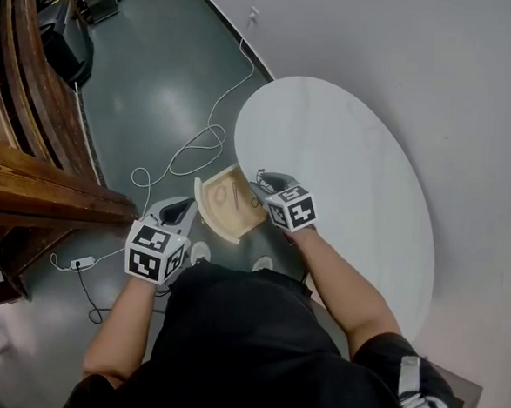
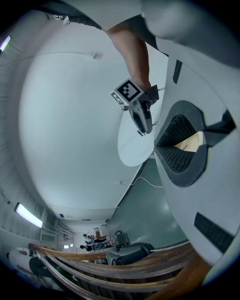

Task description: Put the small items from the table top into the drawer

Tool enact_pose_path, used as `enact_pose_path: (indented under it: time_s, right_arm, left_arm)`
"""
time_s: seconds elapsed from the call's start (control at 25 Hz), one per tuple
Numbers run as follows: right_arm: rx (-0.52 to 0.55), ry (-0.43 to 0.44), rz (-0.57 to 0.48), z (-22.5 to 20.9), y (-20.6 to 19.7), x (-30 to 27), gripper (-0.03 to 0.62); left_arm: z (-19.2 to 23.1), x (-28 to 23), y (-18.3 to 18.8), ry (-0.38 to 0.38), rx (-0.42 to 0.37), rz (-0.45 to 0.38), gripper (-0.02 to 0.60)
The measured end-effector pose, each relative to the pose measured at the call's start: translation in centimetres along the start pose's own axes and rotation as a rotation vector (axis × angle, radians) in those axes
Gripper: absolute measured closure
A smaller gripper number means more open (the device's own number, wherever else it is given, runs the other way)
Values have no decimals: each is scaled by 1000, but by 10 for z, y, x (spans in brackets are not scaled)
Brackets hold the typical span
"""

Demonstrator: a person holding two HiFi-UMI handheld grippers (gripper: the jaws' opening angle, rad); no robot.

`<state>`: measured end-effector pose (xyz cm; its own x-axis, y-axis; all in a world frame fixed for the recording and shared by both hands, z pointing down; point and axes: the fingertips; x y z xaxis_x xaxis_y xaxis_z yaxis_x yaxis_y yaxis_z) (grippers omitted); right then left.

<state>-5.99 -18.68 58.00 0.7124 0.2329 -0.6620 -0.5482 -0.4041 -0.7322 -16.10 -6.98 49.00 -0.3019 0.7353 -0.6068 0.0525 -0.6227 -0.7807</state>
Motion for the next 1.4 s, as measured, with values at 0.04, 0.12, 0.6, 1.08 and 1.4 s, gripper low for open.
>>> enact_pose_path:
  time_s: [0.04,0.12,0.6,1.08,1.4]
  right_arm:
    - [-2,12,6,8,-2,-3,449]
    - [-1,35,19,24,-5,-12,448]
    - [141,124,258,77,-79,-87,448]
    - [262,99,471,56,-147,-161,448]
    - [260,161,532,63,-169,-183,448]
  left_arm:
    - [2,0,-2,-4,4,2,566]
    - [5,0,-7,-10,11,8,565]
    - [26,15,-39,3,65,45,565]
    - [45,38,-81,74,105,127,566]
    - [56,43,-96,92,134,172,566]
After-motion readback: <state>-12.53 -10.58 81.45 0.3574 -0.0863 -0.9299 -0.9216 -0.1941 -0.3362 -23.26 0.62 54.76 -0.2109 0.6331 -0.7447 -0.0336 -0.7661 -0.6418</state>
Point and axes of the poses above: the fingertips, and each gripper's own axes: x backward along the fingers, z to its left, y out of its top, and after that the axes turned 1 degree about z, right-handed
